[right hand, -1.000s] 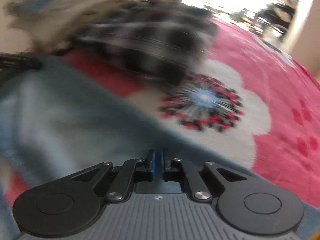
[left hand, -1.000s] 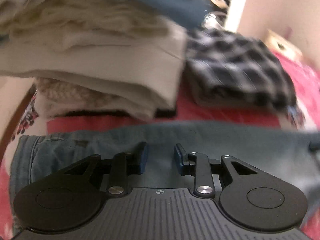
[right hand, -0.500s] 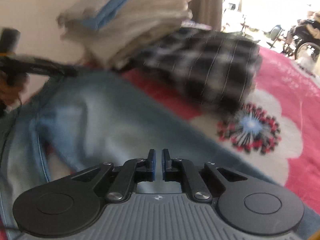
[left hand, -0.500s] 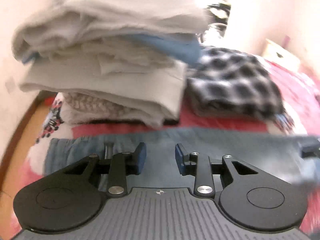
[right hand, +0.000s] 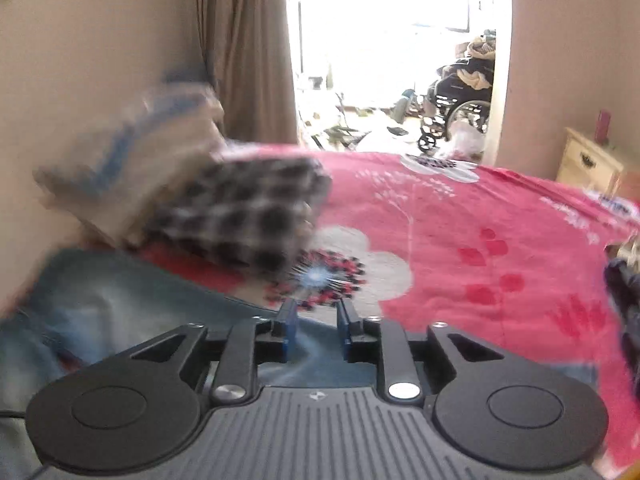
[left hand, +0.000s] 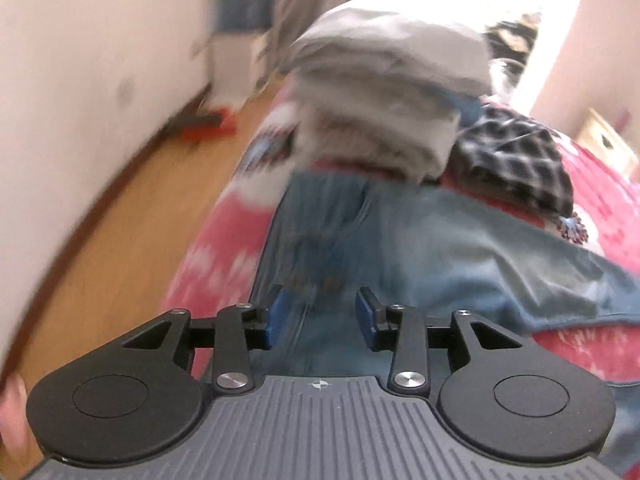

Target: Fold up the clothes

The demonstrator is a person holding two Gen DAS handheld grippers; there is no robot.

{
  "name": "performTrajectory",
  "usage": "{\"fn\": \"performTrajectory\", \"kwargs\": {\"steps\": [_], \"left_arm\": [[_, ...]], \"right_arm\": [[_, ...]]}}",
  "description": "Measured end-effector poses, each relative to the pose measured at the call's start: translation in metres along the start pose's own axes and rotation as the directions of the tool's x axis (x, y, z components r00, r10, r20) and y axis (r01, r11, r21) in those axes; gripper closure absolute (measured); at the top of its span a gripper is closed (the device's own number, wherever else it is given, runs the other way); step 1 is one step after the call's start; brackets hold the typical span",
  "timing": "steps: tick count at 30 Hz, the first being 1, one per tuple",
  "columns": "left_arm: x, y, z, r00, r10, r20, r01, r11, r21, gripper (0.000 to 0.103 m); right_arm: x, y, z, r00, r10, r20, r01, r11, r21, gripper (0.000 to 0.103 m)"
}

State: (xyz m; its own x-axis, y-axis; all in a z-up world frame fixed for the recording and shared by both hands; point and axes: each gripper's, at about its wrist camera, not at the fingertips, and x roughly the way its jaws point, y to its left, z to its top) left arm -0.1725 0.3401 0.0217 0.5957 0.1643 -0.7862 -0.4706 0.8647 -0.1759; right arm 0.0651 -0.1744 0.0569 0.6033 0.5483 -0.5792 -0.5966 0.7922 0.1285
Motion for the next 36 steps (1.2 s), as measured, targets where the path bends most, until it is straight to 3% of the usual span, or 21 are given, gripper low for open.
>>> {"fn": "performTrajectory", "kwargs": {"steps": [5, 7, 9, 13, 16, 18, 21, 25, 29, 33, 36], "left_arm": [[-0.017, 0.028, -0.052, 0.991, -0.092, -0.098, 0.076, 0.984, -0.163, 0.064], [-0.016, 0.033, -0.069, 0.978, -0.153, -0.144, 0.123, 0.972, -0.200, 0.063], [-0.012, 0.033, -0.084, 0.957, -0.216, -0.194, 0.171, 0.959, -0.226, 0.061], [-0.001, 0.033, -0.114, 0.926, -0.297, -0.235, 0.222, 0.928, -0.298, 0.060], [0.006, 0.029, -0.132, 0.913, -0.316, -0.259, 0.231, 0.922, -0.311, 0.060], [0.011, 0.028, -0.140, 0.905, -0.338, -0.260, 0.247, 0.912, -0.327, 0.060], [0.024, 0.031, -0.148, 0.907, -0.354, -0.229, 0.252, 0.890, -0.380, 0.060], [0.028, 0.035, -0.149, 0.914, -0.368, -0.173, 0.256, 0.851, -0.458, 0.060], [0.025, 0.038, -0.152, 0.924, -0.365, -0.112, 0.257, 0.813, -0.523, 0.060], [0.025, 0.042, -0.158, 0.929, -0.370, -0.031, 0.280, 0.754, -0.594, 0.060], [0.025, 0.038, -0.158, 0.935, -0.354, -0.007, 0.283, 0.758, -0.588, 0.060]], "right_arm": [[-0.060, -0.012, -0.014, 0.997, 0.076, 0.019, -0.078, 0.986, 0.145, 0.071], [-0.074, -0.022, -0.027, 0.993, 0.115, 0.002, -0.113, 0.967, 0.229, 0.064], [-0.082, -0.032, -0.045, 0.986, 0.162, -0.039, -0.139, 0.929, 0.343, 0.063], [-0.093, -0.057, -0.101, 0.975, 0.185, -0.127, -0.081, 0.818, 0.570, 0.061], [-0.105, -0.069, -0.147, 0.970, 0.197, -0.144, -0.036, 0.699, 0.714, 0.061], [-0.113, -0.076, -0.178, 0.971, 0.193, -0.143, 0.000, 0.596, 0.803, 0.061], [-0.125, -0.080, -0.218, 0.976, 0.161, -0.144, 0.055, 0.461, 0.886, 0.061], [-0.142, -0.081, -0.260, 0.979, 0.101, -0.177, 0.134, 0.337, 0.932, 0.061], [-0.145, -0.082, -0.287, 0.977, 0.058, -0.206, 0.185, 0.260, 0.948, 0.061], [-0.139, -0.091, -0.301, 0.988, 0.008, -0.155, 0.150, 0.191, 0.970, 0.061], [-0.132, -0.093, -0.300, 0.990, -0.014, -0.138, 0.138, 0.186, 0.973, 0.062]]}}
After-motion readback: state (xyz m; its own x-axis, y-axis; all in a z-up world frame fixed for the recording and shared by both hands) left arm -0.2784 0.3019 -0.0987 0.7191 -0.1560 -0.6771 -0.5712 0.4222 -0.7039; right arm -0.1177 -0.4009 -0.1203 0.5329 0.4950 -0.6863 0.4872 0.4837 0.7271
